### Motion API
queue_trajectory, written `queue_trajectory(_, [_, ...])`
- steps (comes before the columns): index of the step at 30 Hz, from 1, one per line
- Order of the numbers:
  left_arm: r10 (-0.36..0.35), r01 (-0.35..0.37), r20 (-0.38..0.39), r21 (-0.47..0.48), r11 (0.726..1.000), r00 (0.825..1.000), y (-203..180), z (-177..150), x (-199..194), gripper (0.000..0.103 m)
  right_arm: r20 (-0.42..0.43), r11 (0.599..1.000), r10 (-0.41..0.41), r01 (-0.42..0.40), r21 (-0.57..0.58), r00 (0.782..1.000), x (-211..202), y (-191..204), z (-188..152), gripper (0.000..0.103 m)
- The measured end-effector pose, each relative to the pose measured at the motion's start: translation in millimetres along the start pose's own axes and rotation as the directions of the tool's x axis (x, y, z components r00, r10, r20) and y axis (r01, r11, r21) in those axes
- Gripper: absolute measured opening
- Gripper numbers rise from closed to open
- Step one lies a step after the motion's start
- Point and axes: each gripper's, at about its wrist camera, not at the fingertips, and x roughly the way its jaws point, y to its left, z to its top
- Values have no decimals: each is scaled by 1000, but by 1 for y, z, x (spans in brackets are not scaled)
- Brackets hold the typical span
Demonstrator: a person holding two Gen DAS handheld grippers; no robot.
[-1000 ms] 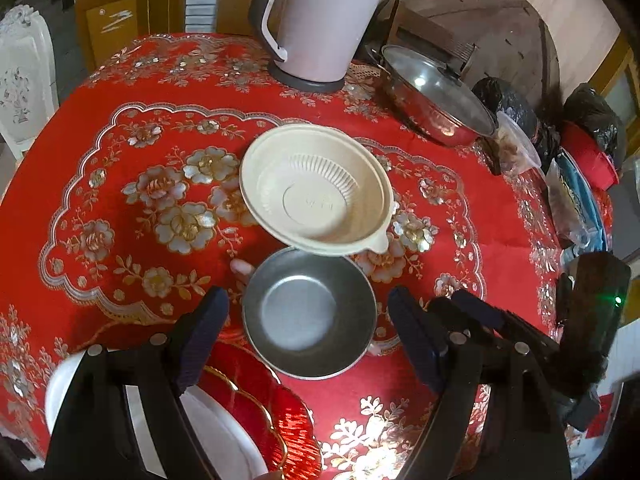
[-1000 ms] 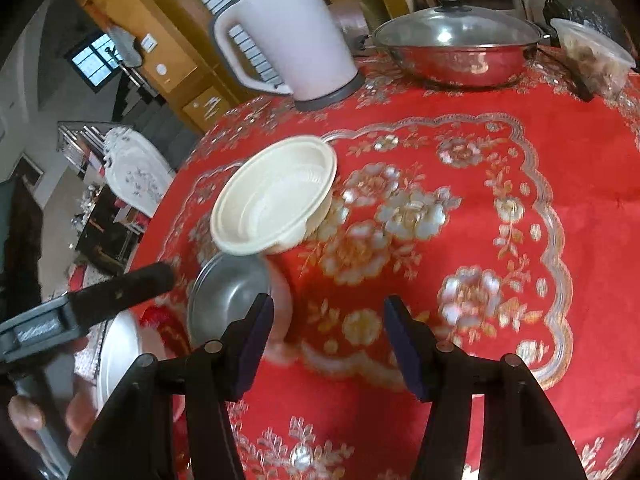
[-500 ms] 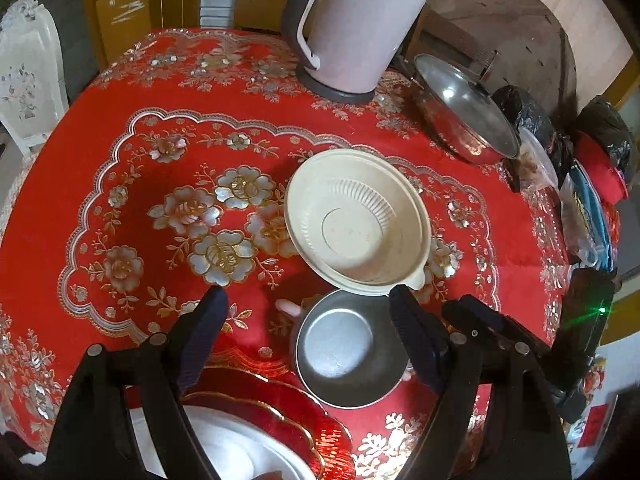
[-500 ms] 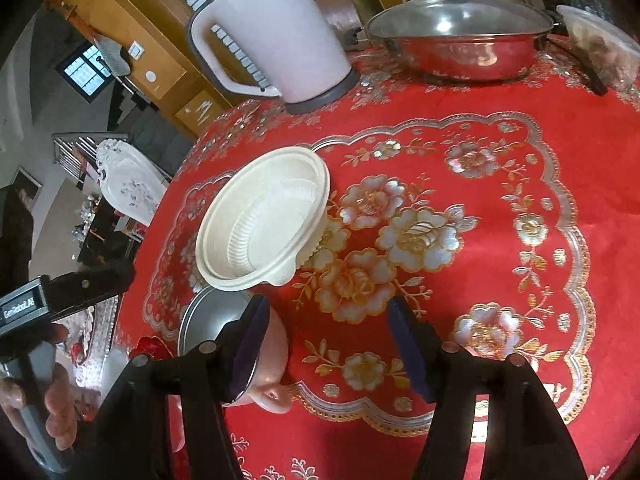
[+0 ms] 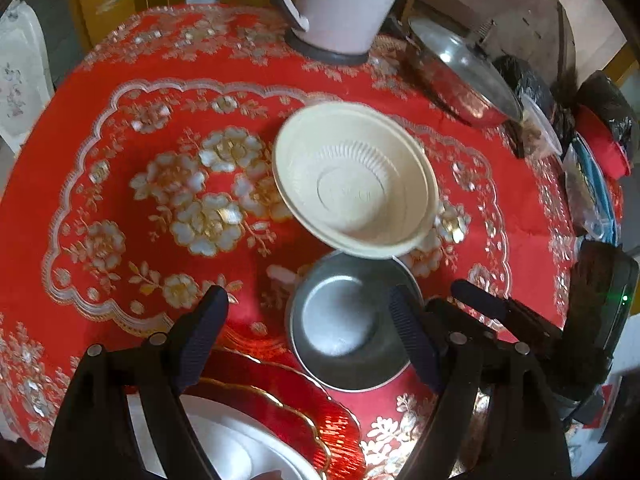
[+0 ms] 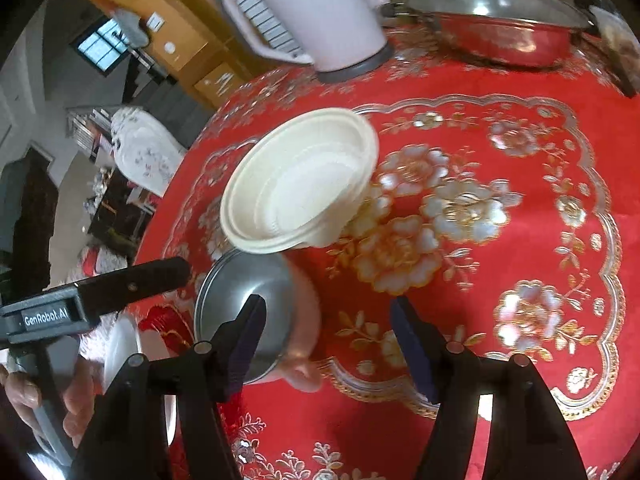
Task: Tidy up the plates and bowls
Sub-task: 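Move both grippers to the rim of the grey steel bowl, then close both grippers on the grey bowl rim and lift it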
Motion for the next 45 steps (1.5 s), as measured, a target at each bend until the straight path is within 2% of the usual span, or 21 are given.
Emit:
queue_trajectory(3, [-36, 36, -20, -9, 999, 999, 1, -1, 5, 83, 10, 1000, -4, 5, -27, 1000, 3, 9, -3, 67])
queue_trajectory(8, [-22, 22, -31, -2, 1000, 999, -2, -3, 15, 82, 3, 999, -26, 26, -42, 1000, 13, 11, -5, 66])
queue_trajectory(9, [-15, 15, -37, 3, 1000, 999, -3, -3, 18, 82, -1, 998, -33, 33, -44, 999, 16, 10, -5, 63])
queue_trajectory(11, [12, -11, -38, 21, 1000, 999, -6, -4, 23, 68, -9, 999, -32, 31, -45, 999, 21, 9, -7, 55])
queue_trajectory(13, [53, -51, -58, 33, 998, 997, -8, -4, 31, 32, -20, 998, -36, 35, -53, 999, 26, 9, -8, 49])
queue_trajectory(14, [57, -55, -66, 35, 998, 996, -8, -4, 33, 27, -26, 998, -37, 36, -58, 999, 29, 9, -9, 45])
queue_trajectory(16, [90, -86, -78, 61, 994, 993, -9, -4, 39, 19, -31, 997, -32, 30, -64, 999, 31, 9, -10, 44])
queue_trajectory(19, [124, -119, -78, 71, 990, 989, -11, -6, 44, 13, -16, 994, -49, 48, -96, 999, 31, 14, -11, 41])
queue_trajectory(21, [134, -128, -73, 81, 989, 988, -13, -7, 44, 9, -6, 991, -63, 62, -120, 998, 28, 18, -14, 33])
queue_trajectory(22, [126, -120, -75, 80, 989, 989, -15, -8, 45, 7, -2, 988, -72, 71, -139, 997, 26, 22, -15, 25])
queue_trajectory(25, [143, -135, -68, 101, 986, 987, -23, -12, 46, 7, 18, 972, -124, 125, -200, 992, 21, 32, -22, 24])
queue_trajectory(28, [122, -116, -67, 91, 989, 990, -27, -14, 44, 7, -2, 979, -94, 92, -182, 996, 16, 26, -25, 23])
queue_trajectory(30, [86, -80, -70, 89, 993, 994, -32, -16, 40, 7, 16, 979, -102, 104, -178, 995, 6, 22, -28, 23])
queue_trajectory(35, [83, -77, -48, 119, 990, 995, -52, -21, 27, 7, 50, 972, -123, 130, -193, 991, -21, 22, -32, 23])
queue_trajectory(40, [50, -45, -39, 113, 993, 998, -60, -28, 14, 7, 80, 975, -106, 119, -185, 991, -47, 23, -35, 23])
queue_trajectory(45, [45, -45, 5, 108, 993, 999, -61, -36, -14, 7, 111, 970, -95, 117, -212, 989, -69, 35, -40, 23])
